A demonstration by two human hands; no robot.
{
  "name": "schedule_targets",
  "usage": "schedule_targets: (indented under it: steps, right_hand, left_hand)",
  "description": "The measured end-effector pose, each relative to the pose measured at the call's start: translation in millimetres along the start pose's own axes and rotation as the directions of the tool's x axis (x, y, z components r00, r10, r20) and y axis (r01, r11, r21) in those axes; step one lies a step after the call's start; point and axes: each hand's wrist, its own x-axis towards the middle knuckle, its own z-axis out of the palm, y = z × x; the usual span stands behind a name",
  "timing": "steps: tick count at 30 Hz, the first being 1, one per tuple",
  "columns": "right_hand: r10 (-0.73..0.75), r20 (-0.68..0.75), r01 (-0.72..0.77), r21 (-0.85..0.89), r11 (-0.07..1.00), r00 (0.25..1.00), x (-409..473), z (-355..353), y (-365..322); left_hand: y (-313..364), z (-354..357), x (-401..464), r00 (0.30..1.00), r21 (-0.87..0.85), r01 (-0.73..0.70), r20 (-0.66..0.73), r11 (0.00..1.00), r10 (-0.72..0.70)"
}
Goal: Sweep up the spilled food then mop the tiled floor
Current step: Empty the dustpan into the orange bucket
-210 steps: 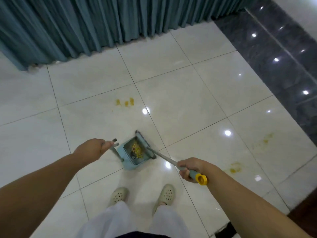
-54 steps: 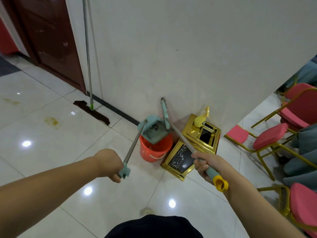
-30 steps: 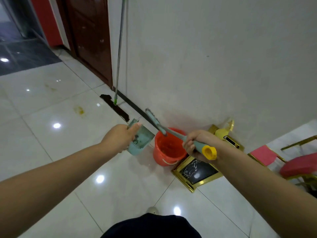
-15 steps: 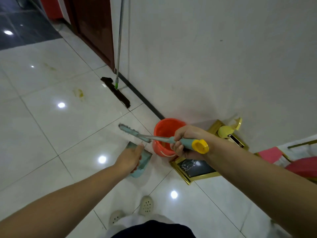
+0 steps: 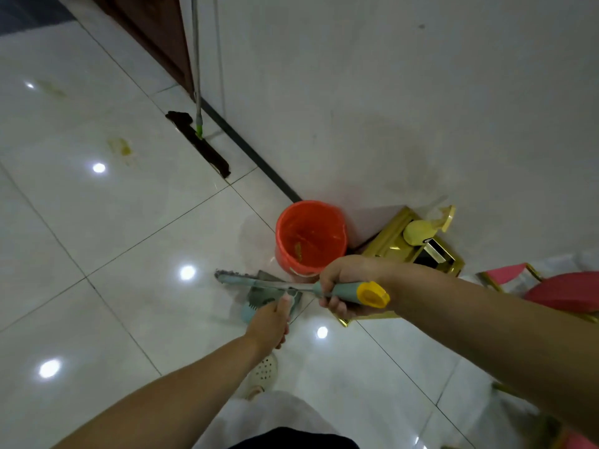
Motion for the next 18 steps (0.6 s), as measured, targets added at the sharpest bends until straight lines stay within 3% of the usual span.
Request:
schedule_targets:
  steps: [4,9,14,18]
  right_hand:
    - [0.03,0.002,-0.029,-0.076,0.997,1.0,1,-17,-3]
    - [0.003,0.024,0.002,-0.207,0.978,1.0,-5,-32,-3]
    - [-0.018,0.085,0.043,-0.311,0.949,0.996,-12,-37,-4]
    - [-0.031,0.129,0.082,-0.41,0.909,0.991,-17,-44,-2]
  left_hand:
    - [-2,24,4,0.998,-0.139,0.063,0.03,0.988,-0.059]
    - [11,43,16,0.916,-0.33,0.397,0.079,0.857,-0.394]
    - [30,44,35,0.883,-0.227,0.47,0.108,0.853,-0.457]
    - [35,44,44,0.842,-0.193,0.533,0.216,0.823,-0.495]
